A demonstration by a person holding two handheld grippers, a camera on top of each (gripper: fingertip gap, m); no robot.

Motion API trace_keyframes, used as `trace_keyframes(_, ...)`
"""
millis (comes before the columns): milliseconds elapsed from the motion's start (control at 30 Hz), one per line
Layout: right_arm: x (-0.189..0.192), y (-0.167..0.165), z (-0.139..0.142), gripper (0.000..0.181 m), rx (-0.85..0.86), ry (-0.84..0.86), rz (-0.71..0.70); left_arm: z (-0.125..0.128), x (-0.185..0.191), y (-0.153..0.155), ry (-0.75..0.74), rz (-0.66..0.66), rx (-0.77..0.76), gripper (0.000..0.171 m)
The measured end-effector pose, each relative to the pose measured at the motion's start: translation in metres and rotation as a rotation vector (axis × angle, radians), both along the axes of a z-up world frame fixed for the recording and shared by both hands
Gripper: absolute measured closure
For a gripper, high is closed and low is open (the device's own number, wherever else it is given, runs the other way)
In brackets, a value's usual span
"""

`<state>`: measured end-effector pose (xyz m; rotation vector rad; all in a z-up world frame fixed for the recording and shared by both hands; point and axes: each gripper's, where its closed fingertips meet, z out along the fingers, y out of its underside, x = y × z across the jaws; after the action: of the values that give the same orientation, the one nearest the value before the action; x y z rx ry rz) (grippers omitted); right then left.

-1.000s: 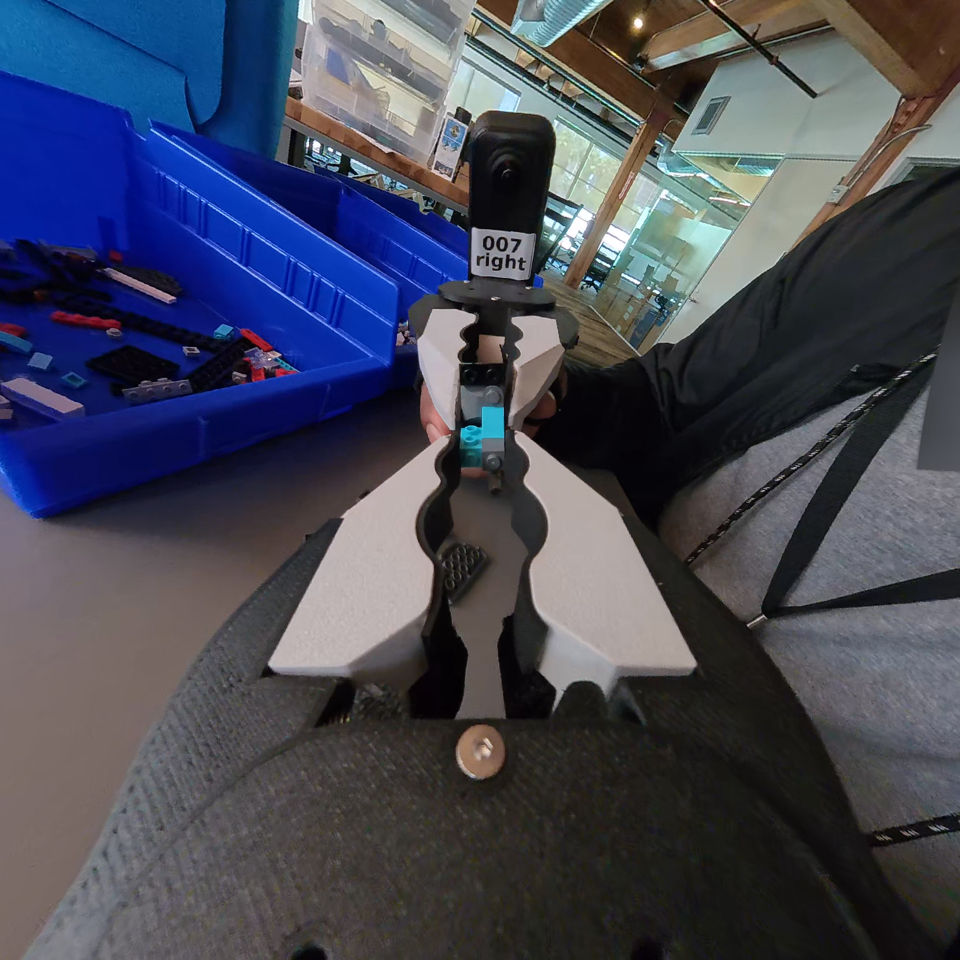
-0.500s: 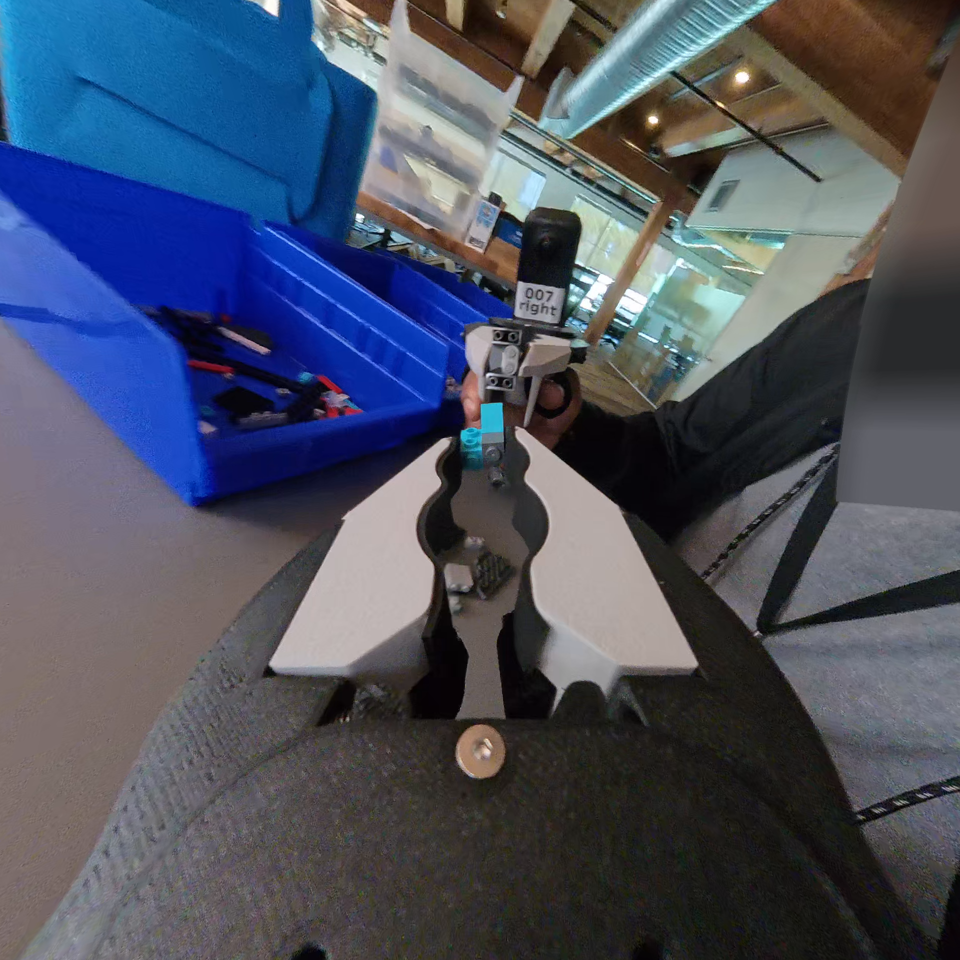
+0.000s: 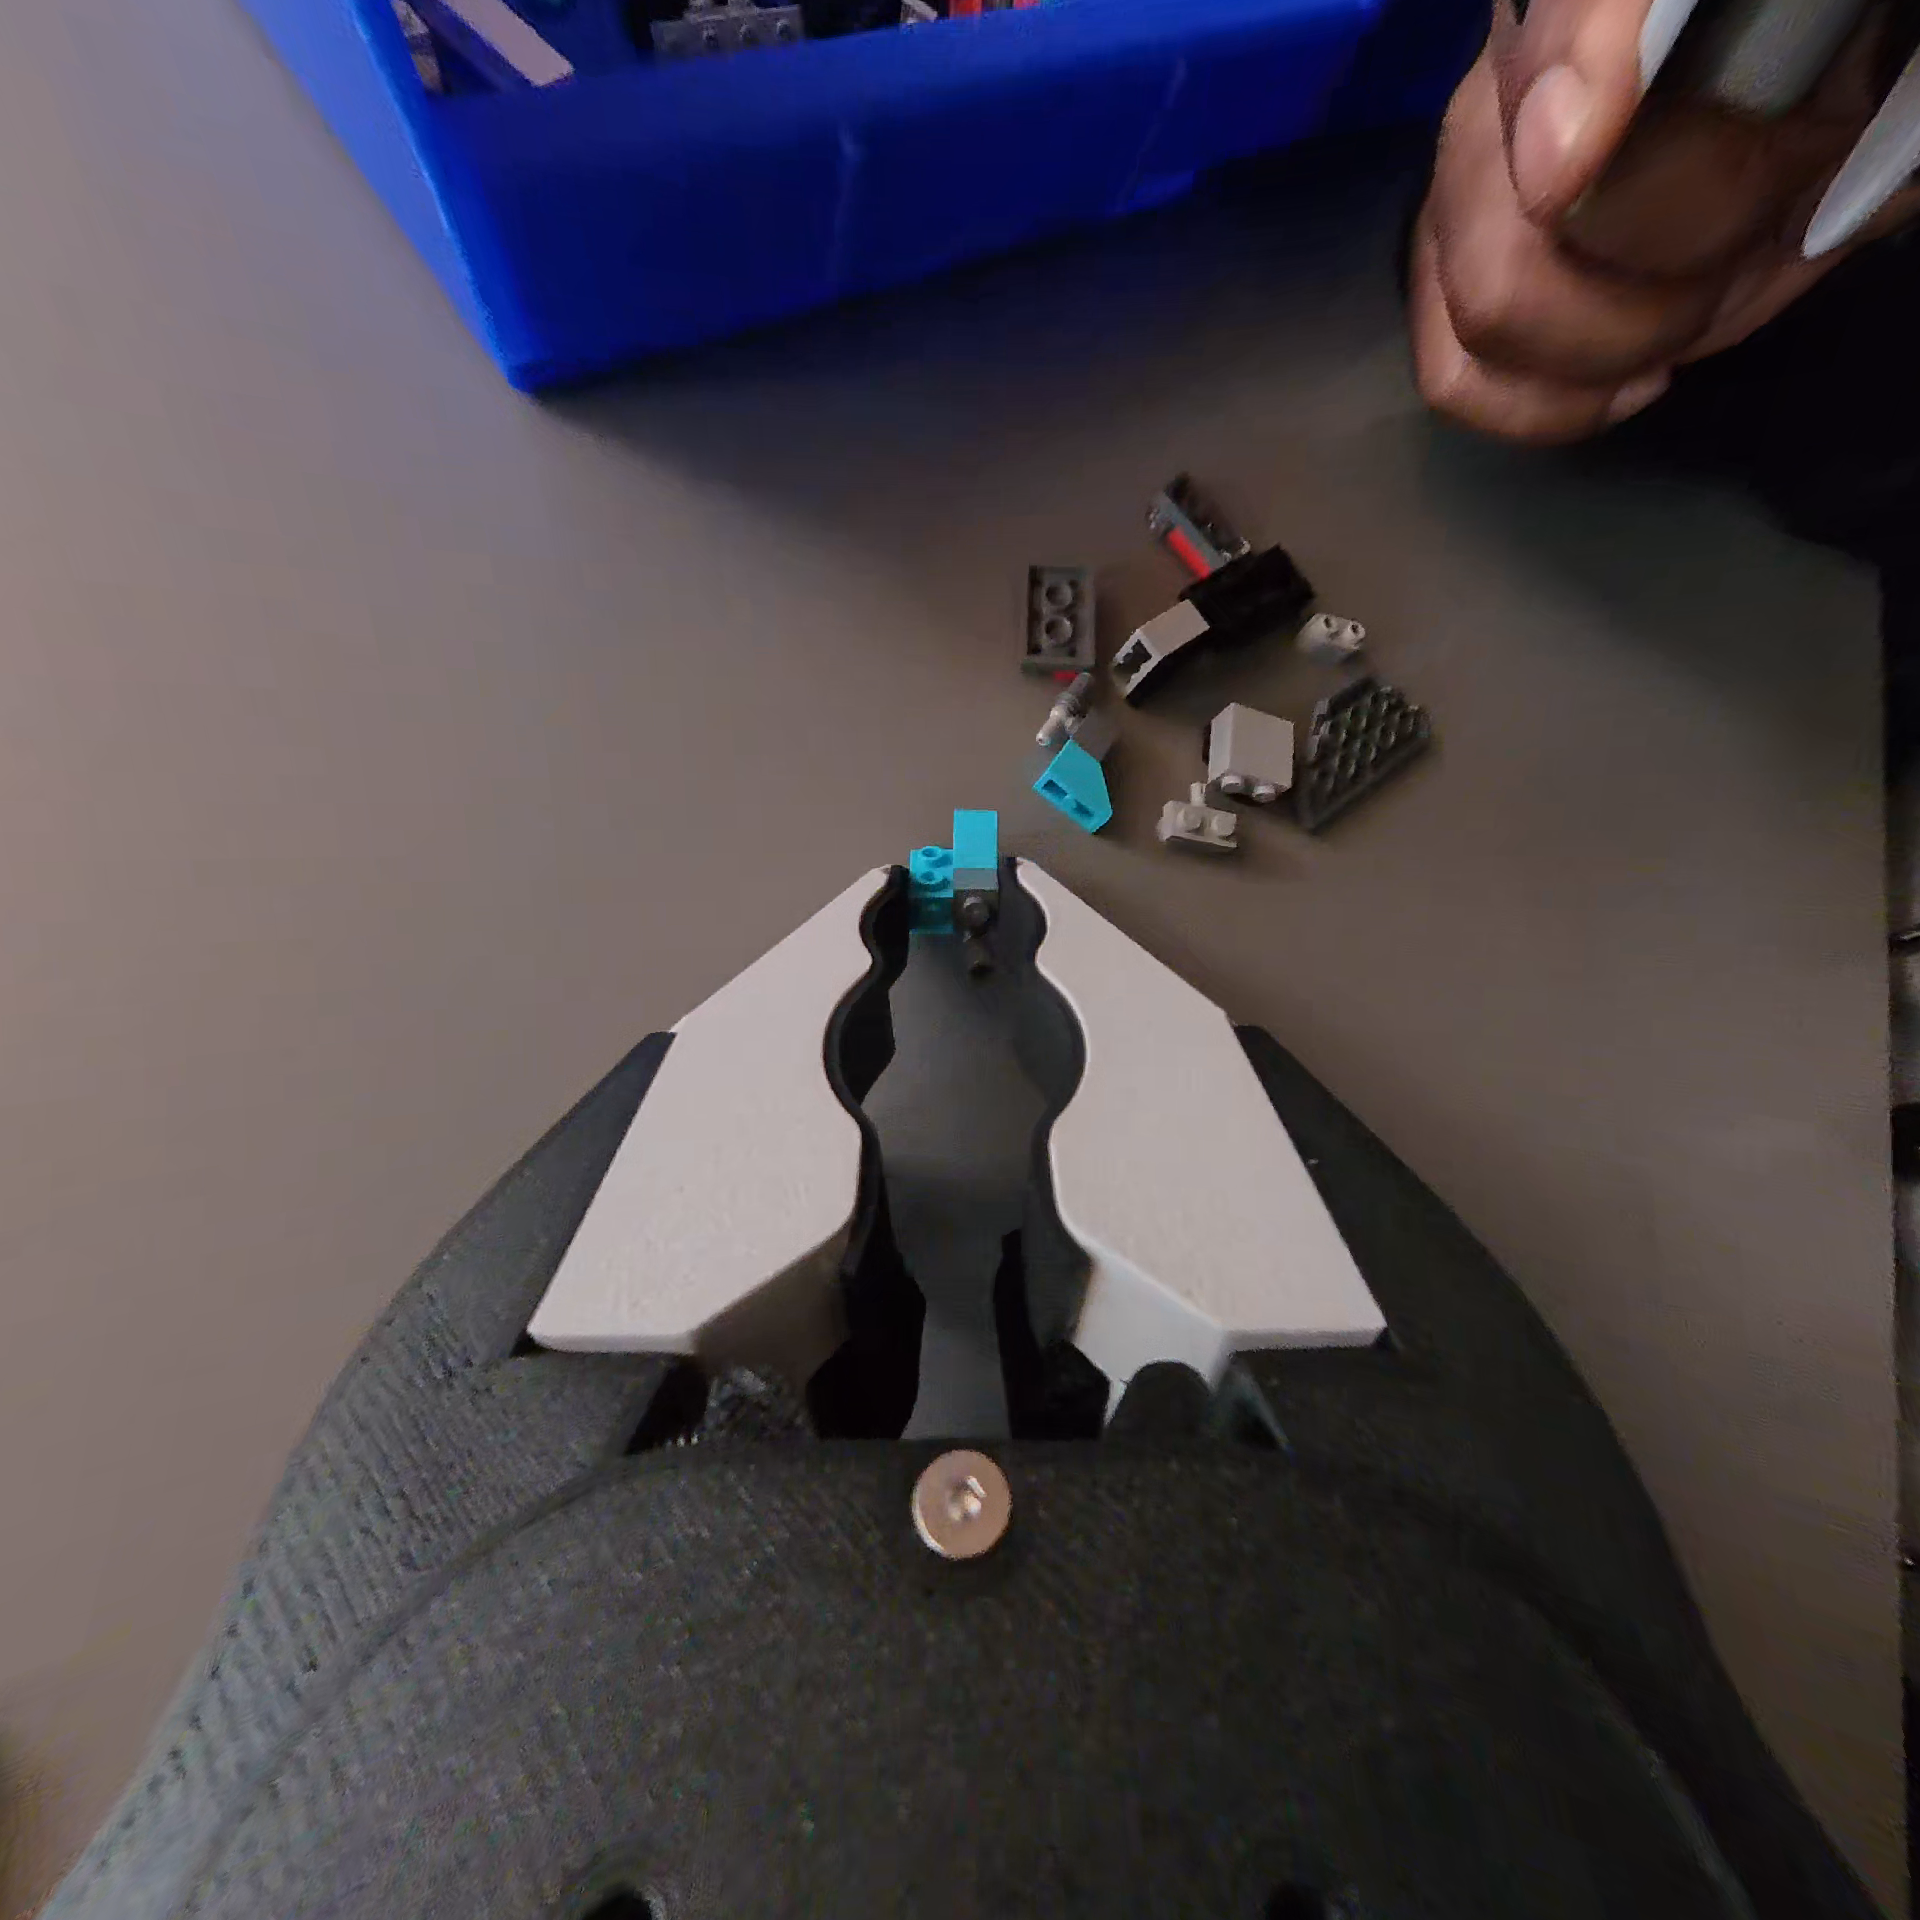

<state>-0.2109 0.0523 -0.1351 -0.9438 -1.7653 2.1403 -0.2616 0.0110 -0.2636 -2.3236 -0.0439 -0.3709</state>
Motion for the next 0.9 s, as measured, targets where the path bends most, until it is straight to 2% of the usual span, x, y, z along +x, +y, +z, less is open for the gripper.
trace_keyframes(67,-0.002,-0.001,-0.004,0.164,0.003,-0.013,-0.001,0.000,0.000,-0.001,-0.002,-0.001,0.003,0.151)
trace_keyframes(167,-0.002,-0.002,-0.006,0.164,0.004,-0.017,0.003,0.007,0.000,0.002,-0.018,0.002,0.040,0.134)
trace_keyframes(300,0.002,-0.004,-0.001,0.164,-0.017,0.012,0.027,0.036,0.006,0.009,-0.074,-0.015,0.185,0.125)
trace_keyframes(367,0.006,-0.006,0.005,0.164,-0.044,0.049,0.049,0.067,0.019,0.014,-0.185,-0.048,0.324,0.125)
trace_keyframes(467,0.016,-0.011,0.016,0.163,-0.105,0.118,0.099,0.119,0.048,0.017,-0.477,-0.133,0.563,0.137)
trace_keyframes(533,0.020,-0.013,0.020,0.163,-0.129,0.149,0.119,0.137,0.065,0.017,-0.655,-0.192,0.636,0.139)
trace_keyframes(767,0.026,-0.020,0.024,0.163,-0.165,0.199,0.150,0.150,0.079,0.024,-0.948,-0.198,0.707,0.142)
trace_keyframes(900,0.025,-0.021,0.024,0.163,-0.176,0.205,0.147,0.149,0.081,0.026,-1.006,-0.198,0.711,0.146)
